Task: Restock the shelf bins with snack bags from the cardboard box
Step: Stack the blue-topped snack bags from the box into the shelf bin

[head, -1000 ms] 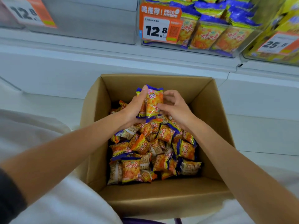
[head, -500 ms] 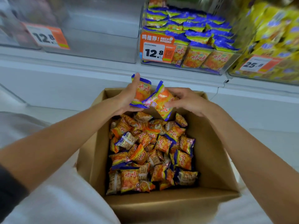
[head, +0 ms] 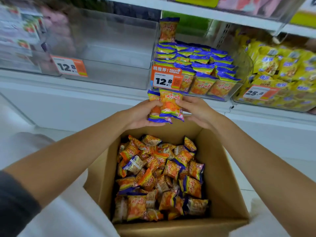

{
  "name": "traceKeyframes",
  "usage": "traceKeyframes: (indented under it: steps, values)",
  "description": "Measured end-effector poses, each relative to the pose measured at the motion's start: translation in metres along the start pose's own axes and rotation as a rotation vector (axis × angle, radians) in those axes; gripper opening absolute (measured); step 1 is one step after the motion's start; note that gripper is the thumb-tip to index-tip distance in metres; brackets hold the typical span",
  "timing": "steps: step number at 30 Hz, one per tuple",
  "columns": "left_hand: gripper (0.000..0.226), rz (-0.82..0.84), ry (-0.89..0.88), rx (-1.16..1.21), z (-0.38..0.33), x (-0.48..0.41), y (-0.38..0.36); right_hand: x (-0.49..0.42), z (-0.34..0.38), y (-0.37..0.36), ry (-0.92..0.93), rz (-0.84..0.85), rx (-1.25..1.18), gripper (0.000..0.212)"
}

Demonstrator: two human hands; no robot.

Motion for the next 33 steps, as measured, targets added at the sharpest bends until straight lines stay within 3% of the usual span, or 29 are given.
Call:
traceKeyframes:
  steps: [2,6,9,12,15,17,22,24,29,33]
  values:
    - [0.044,0.026,-0.032,-0.021,-0.005,-0.003,-0.011,-0.001,0.001,-0.01,0.041,0.086,-0.064,0.03]
    - [0.043,-0.102,-0.162,-0.201,-0.031,-0.01,-0.018,-0.001,0.019,-0.015,0.119,0.159,-0.273,0.037]
    - [0.046,-0.171,-0.219,-0.355,-0.055,-0.011,-0.026,0.004,0.038,-0.016,0.142,0.206,-0.243,0.038]
    - [0.046,-0.196,-0.279,-0.586,-0.085,-0.008,-0.033,-0.001,0.057,-0.006,0.2,0.17,-0.247,0.06]
    - [0.088,-0.396,-0.299,-0.98,-0.121,-0.011,-0.022,-0.01,0.079,0.004,0.235,0.105,-0.284,0.107]
    - [0.096,-0.475,-0.308,-1.105,-0.139,-0.02,-0.01,-0.015,0.094,0.014,0.253,0.031,-0.286,0.1]
    - [0.053,-0.547,-0.478,-0.908,-0.184,-0.015,0.0,-0.041,0.127,0.05,0.35,-0.089,-0.223,0.059]
    - [0.04,-0.611,-0.463,-0.9,-0.199,-0.029,0.022,-0.059,0.133,0.069,0.358,-0.139,-0.164,0.061]
    - [0.05,-0.51,-0.395,-0.833,-0.221,-0.09,0.069,-0.122,0.147,0.103,0.34,-0.25,-0.042,0.103]
    - [0.051,-0.457,-0.475,-0.705,-0.236,-0.128,0.093,-0.182,0.16,0.111,0.309,-0.255,0.0,0.074]
Point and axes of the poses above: each hand's wrist, its own x-axis away from the middle knuckle, its own y-axis out of the back of the hand, z = x × y, the point moved 7 cm from there along -x, towards the middle knuckle, and after that the axes turned 14 degrees about z, right-handed, at the moved point
